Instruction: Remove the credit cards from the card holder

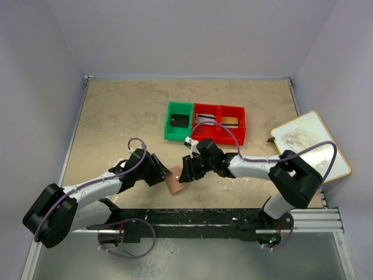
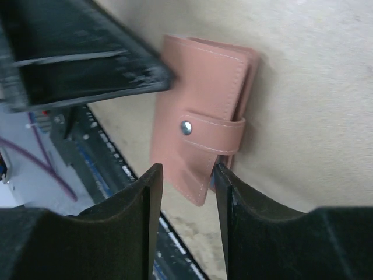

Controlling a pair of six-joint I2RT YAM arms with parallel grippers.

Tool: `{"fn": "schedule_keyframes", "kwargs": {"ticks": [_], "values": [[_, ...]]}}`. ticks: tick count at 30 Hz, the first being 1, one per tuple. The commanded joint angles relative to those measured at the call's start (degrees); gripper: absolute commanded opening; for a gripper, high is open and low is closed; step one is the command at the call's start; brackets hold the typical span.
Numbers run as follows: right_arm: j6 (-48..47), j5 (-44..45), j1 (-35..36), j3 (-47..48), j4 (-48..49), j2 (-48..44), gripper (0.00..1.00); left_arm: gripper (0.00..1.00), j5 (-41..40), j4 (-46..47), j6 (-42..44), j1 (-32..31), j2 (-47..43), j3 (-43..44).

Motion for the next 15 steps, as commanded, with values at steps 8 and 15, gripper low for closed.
{"fn": "schedule_keyframes", "kwargs": {"ticks": [8, 15], "values": [[-2.8, 21.2, 3.1, 9.0, -14.7, -5.3, 0.43, 0.33, -3.9, -2.1, 6.5, 0.2, 6.5, 7.5], [-2.3, 24.5, 8.5, 14.4, -16.4, 0.6, 0.41, 0.29, -4.0, -2.8, 7.3, 0.2, 6.2, 7.2]]}}
